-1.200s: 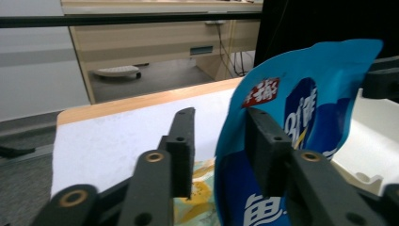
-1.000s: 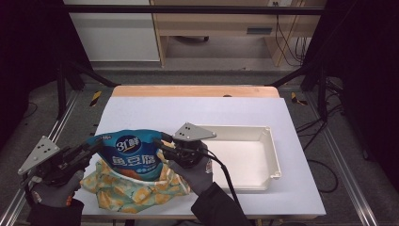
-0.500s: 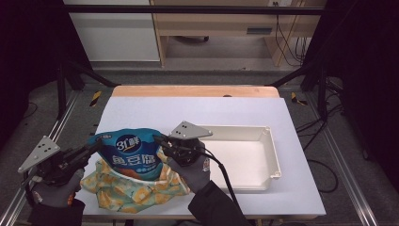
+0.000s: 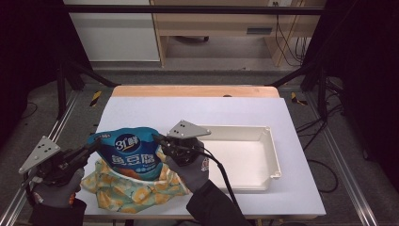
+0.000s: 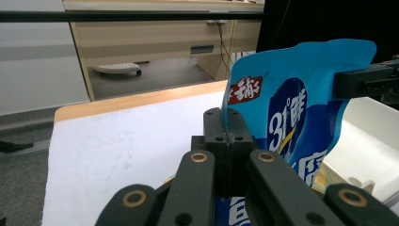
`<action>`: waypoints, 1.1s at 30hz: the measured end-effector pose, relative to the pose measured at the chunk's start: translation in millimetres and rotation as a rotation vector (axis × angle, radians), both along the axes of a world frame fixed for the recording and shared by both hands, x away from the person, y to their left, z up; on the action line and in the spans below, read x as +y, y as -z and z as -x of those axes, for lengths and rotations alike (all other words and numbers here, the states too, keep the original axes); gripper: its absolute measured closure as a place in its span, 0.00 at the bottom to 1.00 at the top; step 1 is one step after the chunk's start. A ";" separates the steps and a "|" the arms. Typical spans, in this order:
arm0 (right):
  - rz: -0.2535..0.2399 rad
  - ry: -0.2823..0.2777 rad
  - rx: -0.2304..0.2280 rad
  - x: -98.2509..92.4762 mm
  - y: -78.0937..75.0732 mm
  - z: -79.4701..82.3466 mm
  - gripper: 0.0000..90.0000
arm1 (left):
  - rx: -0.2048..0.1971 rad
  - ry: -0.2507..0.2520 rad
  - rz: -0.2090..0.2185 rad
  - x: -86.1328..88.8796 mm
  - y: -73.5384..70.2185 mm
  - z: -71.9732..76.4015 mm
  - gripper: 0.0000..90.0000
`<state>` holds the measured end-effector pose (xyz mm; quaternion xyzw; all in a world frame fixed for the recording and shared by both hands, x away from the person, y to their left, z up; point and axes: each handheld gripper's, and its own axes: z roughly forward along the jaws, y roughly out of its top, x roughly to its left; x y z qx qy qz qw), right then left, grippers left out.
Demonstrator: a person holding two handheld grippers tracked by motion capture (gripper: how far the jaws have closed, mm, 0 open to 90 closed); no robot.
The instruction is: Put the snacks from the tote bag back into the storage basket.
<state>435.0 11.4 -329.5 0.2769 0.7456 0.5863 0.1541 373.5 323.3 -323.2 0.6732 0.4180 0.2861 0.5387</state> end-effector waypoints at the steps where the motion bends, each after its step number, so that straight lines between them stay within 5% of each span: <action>1: -0.003 -0.001 -0.001 0.5 -1.3 0.6 1.00 | -0.005 -0.001 0.001 0.5 -1.6 0.9 1.00; 33: -0.028 -0.005 -0.122 -5.1 -65.8 12.8 1.00 | -0.106 0.008 0.012 -3.1 -66.3 11.3 1.00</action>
